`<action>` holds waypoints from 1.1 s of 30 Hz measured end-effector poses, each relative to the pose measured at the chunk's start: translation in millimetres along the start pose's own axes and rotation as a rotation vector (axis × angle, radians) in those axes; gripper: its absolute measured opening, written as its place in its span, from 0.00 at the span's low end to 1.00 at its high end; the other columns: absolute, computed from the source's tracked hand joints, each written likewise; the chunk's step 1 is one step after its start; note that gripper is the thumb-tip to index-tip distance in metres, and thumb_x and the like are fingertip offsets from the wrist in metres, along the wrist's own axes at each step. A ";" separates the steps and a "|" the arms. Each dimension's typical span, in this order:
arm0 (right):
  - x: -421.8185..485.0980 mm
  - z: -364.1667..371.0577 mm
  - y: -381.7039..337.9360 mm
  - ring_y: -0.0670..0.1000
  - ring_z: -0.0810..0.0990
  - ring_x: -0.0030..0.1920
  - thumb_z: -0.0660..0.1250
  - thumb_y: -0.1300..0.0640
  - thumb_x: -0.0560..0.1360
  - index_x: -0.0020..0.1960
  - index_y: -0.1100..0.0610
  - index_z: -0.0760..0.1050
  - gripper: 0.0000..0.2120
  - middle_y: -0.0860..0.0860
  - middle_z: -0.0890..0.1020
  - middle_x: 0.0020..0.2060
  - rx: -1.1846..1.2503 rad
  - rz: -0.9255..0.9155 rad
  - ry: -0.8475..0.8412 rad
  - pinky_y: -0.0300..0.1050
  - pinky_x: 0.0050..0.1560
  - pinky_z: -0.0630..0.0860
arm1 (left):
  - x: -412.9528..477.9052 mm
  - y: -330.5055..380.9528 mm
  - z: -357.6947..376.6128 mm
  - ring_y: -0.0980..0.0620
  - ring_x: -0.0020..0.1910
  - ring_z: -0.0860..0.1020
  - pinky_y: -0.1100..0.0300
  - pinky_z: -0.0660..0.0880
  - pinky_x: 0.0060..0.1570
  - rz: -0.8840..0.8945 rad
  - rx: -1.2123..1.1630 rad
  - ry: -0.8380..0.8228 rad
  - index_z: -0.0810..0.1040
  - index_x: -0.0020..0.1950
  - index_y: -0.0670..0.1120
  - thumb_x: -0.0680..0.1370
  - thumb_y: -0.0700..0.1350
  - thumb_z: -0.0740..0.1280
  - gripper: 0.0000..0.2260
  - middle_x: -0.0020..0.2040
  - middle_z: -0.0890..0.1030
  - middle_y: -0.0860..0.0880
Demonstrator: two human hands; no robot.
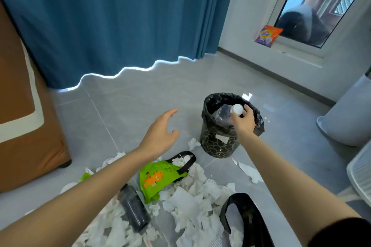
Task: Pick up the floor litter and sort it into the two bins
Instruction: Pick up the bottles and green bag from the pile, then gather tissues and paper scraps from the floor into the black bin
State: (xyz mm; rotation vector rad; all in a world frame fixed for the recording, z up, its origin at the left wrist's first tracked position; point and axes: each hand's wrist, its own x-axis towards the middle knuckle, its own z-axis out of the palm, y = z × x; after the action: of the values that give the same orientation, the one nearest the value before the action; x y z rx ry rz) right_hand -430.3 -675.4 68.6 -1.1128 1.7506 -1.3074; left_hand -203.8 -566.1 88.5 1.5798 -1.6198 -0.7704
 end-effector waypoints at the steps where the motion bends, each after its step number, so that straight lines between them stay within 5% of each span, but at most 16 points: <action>1: -0.8 0.7 5.0 0.55 0.70 0.67 0.64 0.59 0.77 0.74 0.54 0.59 0.27 0.53 0.69 0.70 -0.006 0.007 -0.024 0.51 0.67 0.69 | -0.9 -2.3 0.8 0.51 0.72 0.63 0.57 0.62 0.67 -0.008 0.002 -0.008 0.61 0.74 0.50 0.77 0.38 0.62 0.26 0.72 0.65 0.49; 10: -60.7 5.1 55.6 0.52 0.77 0.57 0.63 0.60 0.76 0.61 0.53 0.73 0.14 0.48 0.77 0.56 -0.160 -0.069 -0.244 0.55 0.60 0.75 | -33.9 -43.8 15.4 0.49 0.69 0.67 0.59 0.66 0.63 -0.145 -0.113 -0.058 0.64 0.72 0.50 0.78 0.37 0.61 0.23 0.70 0.70 0.49; 14: -104.3 15.9 87.6 0.52 0.76 0.58 0.64 0.60 0.77 0.61 0.55 0.73 0.13 0.48 0.76 0.55 -0.289 -0.101 -0.473 0.52 0.60 0.75 | -58.2 -72.5 23.1 0.50 0.65 0.70 0.65 0.71 0.49 -0.201 -0.134 -0.048 0.65 0.71 0.50 0.78 0.36 0.61 0.22 0.67 0.72 0.49; 18: -136.9 24.9 141.2 0.53 0.70 0.66 0.71 0.54 0.72 0.66 0.53 0.68 0.25 0.53 0.71 0.63 -0.586 -0.069 -0.763 0.43 0.59 0.69 | -82.9 -100.1 28.6 0.49 0.63 0.72 0.62 0.69 0.55 -0.269 -0.159 -0.067 0.66 0.71 0.48 0.78 0.37 0.62 0.22 0.66 0.73 0.47; 22: -166.8 32.2 194.8 0.61 0.58 0.73 0.74 0.47 0.68 0.76 0.48 0.49 0.46 0.57 0.57 0.72 -1.041 -0.026 -1.075 0.54 0.70 0.60 | -109.9 -128.3 29.6 0.51 0.58 0.73 0.65 0.67 0.53 -0.308 -0.091 -0.092 0.66 0.71 0.47 0.78 0.36 0.61 0.21 0.66 0.73 0.46; 27: -191.2 43.0 245.0 0.62 0.62 0.70 0.74 0.51 0.68 0.76 0.54 0.48 0.46 0.58 0.58 0.71 -1.167 -0.050 -1.043 0.52 0.68 0.64 | -142.4 -150.6 25.1 0.48 0.64 0.71 0.66 0.66 0.56 -0.341 -0.029 -0.139 0.65 0.72 0.46 0.78 0.35 0.60 0.22 0.67 0.72 0.45; 33: -209.7 46.8 275.6 0.58 0.74 0.60 0.70 0.61 0.71 0.65 0.54 0.70 0.24 0.56 0.68 0.63 -1.164 -0.189 -0.933 0.46 0.58 0.71 | -170.7 -165.3 14.3 0.55 0.55 0.71 0.68 0.65 0.52 -0.337 0.044 -0.121 0.67 0.70 0.47 0.78 0.37 0.61 0.21 0.65 0.73 0.47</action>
State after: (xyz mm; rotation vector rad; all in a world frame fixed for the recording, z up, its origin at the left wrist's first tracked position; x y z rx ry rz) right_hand -368.4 -465.7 -204.1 -2.0586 1.5580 0.3801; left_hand -128.3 -407.9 -72.5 1.8984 -1.4784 -1.0291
